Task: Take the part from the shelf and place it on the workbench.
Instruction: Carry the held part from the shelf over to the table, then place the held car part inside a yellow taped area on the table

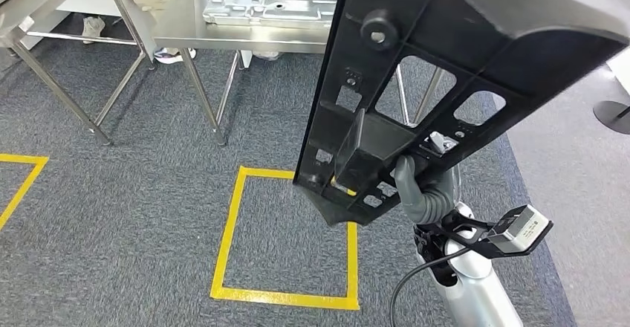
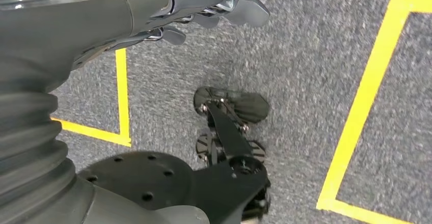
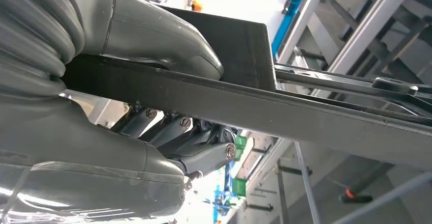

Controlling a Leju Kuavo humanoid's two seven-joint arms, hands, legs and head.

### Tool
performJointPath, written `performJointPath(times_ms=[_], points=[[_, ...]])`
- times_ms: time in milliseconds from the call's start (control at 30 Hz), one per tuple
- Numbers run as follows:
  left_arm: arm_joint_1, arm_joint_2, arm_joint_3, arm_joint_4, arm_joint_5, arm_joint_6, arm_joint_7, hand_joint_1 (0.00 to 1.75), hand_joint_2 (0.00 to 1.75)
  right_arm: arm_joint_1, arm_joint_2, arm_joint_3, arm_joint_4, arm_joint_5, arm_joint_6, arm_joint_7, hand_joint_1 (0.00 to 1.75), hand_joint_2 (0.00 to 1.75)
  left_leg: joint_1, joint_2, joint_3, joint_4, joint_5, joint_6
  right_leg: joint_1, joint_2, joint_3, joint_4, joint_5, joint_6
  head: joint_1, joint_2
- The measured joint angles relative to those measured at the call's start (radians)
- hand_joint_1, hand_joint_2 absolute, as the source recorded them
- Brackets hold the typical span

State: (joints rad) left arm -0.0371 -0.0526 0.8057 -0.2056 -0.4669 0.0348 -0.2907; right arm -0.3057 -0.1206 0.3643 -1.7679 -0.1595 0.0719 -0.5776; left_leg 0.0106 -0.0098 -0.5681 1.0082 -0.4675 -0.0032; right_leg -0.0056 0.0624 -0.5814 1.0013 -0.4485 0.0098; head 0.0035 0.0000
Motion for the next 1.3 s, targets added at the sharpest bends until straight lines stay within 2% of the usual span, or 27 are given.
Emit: performJointPath(times_ms=[67,100,133,200,233,267,300,367,400,433,467,567,633,700,733,767,800,833,867,933,967,1067,1100,1167,1233,1267,1300], points=[[0.000,0.000,0.000,0.000,-0.002,-0.005,0.000,0.00,1.75,-0.001,-0.001,0.000,0.001,0.001,0.001,0.002,1.75,1.75,0.003,0.003,0.003,-0.008,0.006,0.013,-0.002,-0.012,-0.004,0.009,-0.009,0.011,0.000,0.000],[0.000,0.000,0.000,0.000,-0.003,-0.009,-0.001,0.00,1.75,-0.003,-0.002,0.000,0.001,0.001,0.001,0.003,1.75,1.75,0.004,0.005,0.005,-0.012,0.009,0.019,-0.002,-0.023,-0.015,0.034,-0.026,0.016,0.002,0.000],[0.000,0.000,0.000,0.000,-0.004,-0.012,-0.003,0.00,1.75,-0.006,-0.002,0.000,0.002,0.002,0.001,0.003,1.75,1.75,0.006,0.008,0.006,-0.015,0.011,0.024,-0.003,-0.036,-0.036,0.081,-0.053,0.019,0.003,0.000],[0.001,0.000,0.000,0.000,-0.005,-0.018,-0.006,0.00,1.75,-0.010,-0.003,0.000,0.007,0.002,0.003,0.004,1.75,1.75,0.004,0.013,0.004,-0.016,0.011,0.027,-0.006,-0.050,-0.102,0.215,-0.114,0.026,0.005,0.000],[0.001,0.000,0.000,0.000,-0.005,-0.019,-0.007,0.00,1.75,-0.010,-0.004,0.000,0.009,0.002,0.004,0.005,1.75,1.75,0.004,0.015,0.004,-0.015,0.010,0.028,-0.008,-0.051,-0.128,0.267,-0.130,0.028,0.005,0.000],[0.001,0.000,0.000,0.000,-0.005,-0.021,-0.008,0.00,1.75,-0.010,-0.004,0.000,0.012,0.002,0.005,0.005,1.75,1.75,0.003,0.017,0.004,-0.015,0.009,0.027,-0.009,-0.052,-0.138,0.286,-0.126,0.029,0.005,0.000],[0.002,0.000,0.000,0.000,-0.005,-0.022,-0.009,0.00,1.75,-0.011,-0.004,0.000,0.014,0.003,0.007,0.006,1.75,1.75,0.003,0.019,0.005,-0.014,0.008,0.026,-0.010,-0.053,-0.129,0.264,-0.105,0.029,0.005,0.000],[0.002,-0.001,0.000,0.000,-0.006,-0.024,-0.010,0.00,1.75,-0.016,-0.004,0.001,0.016,0.003,0.008,0.006,1.75,1.75,0.003,0.020,0.008,-0.012,0.004,0.021,-0.010,-0.061,-0.066,0.134,-0.038,0.024,0.006,0.000],[0.001,-0.001,0.000,0.000,-0.006,-0.025,-0.011,0.00,1.75,-0.020,-0.004,0.001,0.016,0.004,0.010,0.006,1.75,1.75,0.001,0.021,0.009,-0.009,0.001,0.017,-0.008,-0.066,-0.035,0.070,-0.015,0.020,0.005,0.000],[0.001,-0.001,0.000,0.000,-0.007,-0.025,-0.013,0.00,1.75,-0.025,-0.004,0.001,0.017,0.004,0.011,0.006,1.75,1.75,-0.001,0.021,0.009,-0.008,0.000,0.012,-0.005,-0.069,-0.014,0.027,-0.004,0.015,0.004,0.000],[0.000,-0.001,0.000,0.000,-0.007,-0.026,-0.014,0.00,1.75,-0.028,-0.004,0.002,0.018,0.005,0.013,0.006,1.75,1.75,-0.002,0.022,0.008,-0.008,-0.002,0.006,-0.002,-0.070,-0.006,0.007,-0.003,0.009,0.004,0.000],[0.001,-0.001,0.001,0.000,-0.008,-0.029,-0.019,0.00,1.75,-0.030,-0.005,0.002,0.021,0.007,0.014,0.009,1.75,1.75,-0.001,0.025,0.008,-0.004,-0.011,-0.014,-0.001,-0.064,-0.002,0.000,-0.006,-0.010,0.004,0.000],[0.001,-0.001,0.001,0.000,-0.009,-0.031,-0.022,0.00,1.75,-0.032,-0.005,0.003,0.022,0.009,0.013,0.011,1.75,1.75,0.001,0.022,-0.019,0.061,-0.047,-0.023,-0.004,-0.062,0.006,-0.006,-0.008,-0.023,0.000,0.000],[0.002,-0.001,0.001,0.000,-0.013,-0.033,-0.024,0.00,1.75,-0.032,-0.005,0.003,0.023,0.011,0.012,0.012,1.75,1.75,0.002,0.019,-0.089,0.198,-0.106,-0.027,-0.002,-0.061,0.012,-0.007,-0.013,-0.031,-0.003,0.000],[0.003,-0.001,0.002,0.000,-0.015,-0.033,-0.025,0.00,1.75,-0.030,-0.005,0.003,0.024,0.012,0.011,0.012,1.75,1.75,0.002,0.019,-0.124,0.260,-0.123,-0.027,0.000,-0.059,0.015,-0.006,-0.016,-0.033,-0.004,0.000],[0.005,-0.001,0.002,0.000,-0.016,-0.034,-0.025,0.00,1.75,-0.028,-0.005,0.003,0.024,0.013,0.010,0.012,1.75,1.75,0.001,0.019,-0.146,0.292,-0.123,-0.026,0.003,-0.057,0.019,-0.006,-0.019,-0.034,-0.004,0.000],[0.006,-0.001,0.002,0.000,-0.016,-0.034,-0.026,0.00,1.75,-0.026,-0.005,0.003,0.025,0.014,0.010,0.012,1.75,1.75,0.001,0.019,-0.150,0.287,-0.102,-0.023,0.005,-0.054,0.024,-0.006,-0.023,-0.034,-0.004,0.000],[0.007,-0.001,0.002,0.000,-0.016,-0.034,-0.026,0.00,1.75,-0.025,-0.005,0.003,0.025,0.015,0.009,0.012,1.75,1.75,0.000,0.018,-0.132,0.238,-0.063,-0.018,0.007,-0.051,0.032,-0.006,-0.028,-0.033,-0.004,0.000],[0.007,0.000,0.003,0.000,-0.016,-0.034,-0.027,0.00,1.75,-0.024,-0.005,0.004,0.025,0.016,0.009,0.012,1.75,1.75,-0.002,0.015,-0.102,0.163,-0.021,-0.009,0.008,-0.049,0.040,-0.006,-0.034,-0.033,-0.004,0.000],[0.007,0.002,0.005,0.000,-0.017,-0.035,-0.027,0.00,1.75,-0.025,-0.005,0.004,0.025,0.017,0.007,0.012,1.75,1.75,-0.007,0.009,-0.046,0.040,0.026,0.007,0.012,-0.046,0.052,-0.008,-0.043,-0.026,-0.002,0.000],[0.006,0.003,0.006,0.000,-0.017,-0.036,-0.028,0.00,1.75,-0.024,-0.005,0.004,0.026,0.017,0.006,0.012,1.75,1.75,-0.010,0.007,-0.032,0.010,0.028,0.013,0.012,-0.045,0.055,-0.007,-0.045,-0.021,-0.001,0.000],[0.006,0.003,0.009,0.000,-0.018,-0.036,-0.029,0.00,1.75,-0.023,-0.005,0.004,0.026,0.018,0.002,0.012,1.75,1.75,-0.009,0.007,-0.011,-0.015,0.020,0.024,0.010,-0.045,0.057,0.006,-0.042,-0.002,0.001,0.000],[0.006,0.003,0.010,0.000,-0.018,-0.036,-0.030,0.00,1.75,-0.024,-0.006,0.004,0.026,0.018,0.002,0.012,1.75,1.75,-0.006,0.007,-0.002,-0.021,0.018,0.028,0.009,-0.047,0.049,0.028,-0.051,0.003,0.003,0.000],[0.006,0.003,0.011,0.000,-0.018,-0.036,-0.030,0.00,1.75,-0.025,-0.006,0.003,0.027,0.018,0.000,0.012,1.75,1.75,-0.003,0.008,0.014,-0.029,0.013,0.035,0.005,-0.050,-0.002,0.122,-0.095,0.013,0.005,0.000],[0.005,0.003,0.012,0.000,-0.018,-0.036,-0.031,0.00,1.75,-0.023,-0.006,0.003,0.027,0.018,0.000,0.012,1.75,1.75,-0.003,0.008,0.023,-0.029,0.003,0.037,-0.001,-0.050,-0.086,0.248,-0.140,0.023,0.006,0.000],[0.006,0.003,0.012,0.000,-0.018,-0.036,-0.031,0.00,1.75,-0.021,-0.006,0.003,0.028,0.018,0.000,0.012,1.75,1.75,-0.003,0.008,0.030,-0.029,-0.003,0.035,-0.005,-0.051,-0.118,0.283,-0.141,0.026,0.006,0.000],[0.007,0.003,0.013,0.000,-0.018,-0.036,-0.031,0.00,1.75,-0.020,-0.006,0.003,0.028,0.018,0.000,0.012,1.75,1.75,-0.002,0.008,0.038,-0.029,-0.009,0.033,-0.008,-0.052,-0.130,0.279,-0.120,0.028,0.006,0.000]])
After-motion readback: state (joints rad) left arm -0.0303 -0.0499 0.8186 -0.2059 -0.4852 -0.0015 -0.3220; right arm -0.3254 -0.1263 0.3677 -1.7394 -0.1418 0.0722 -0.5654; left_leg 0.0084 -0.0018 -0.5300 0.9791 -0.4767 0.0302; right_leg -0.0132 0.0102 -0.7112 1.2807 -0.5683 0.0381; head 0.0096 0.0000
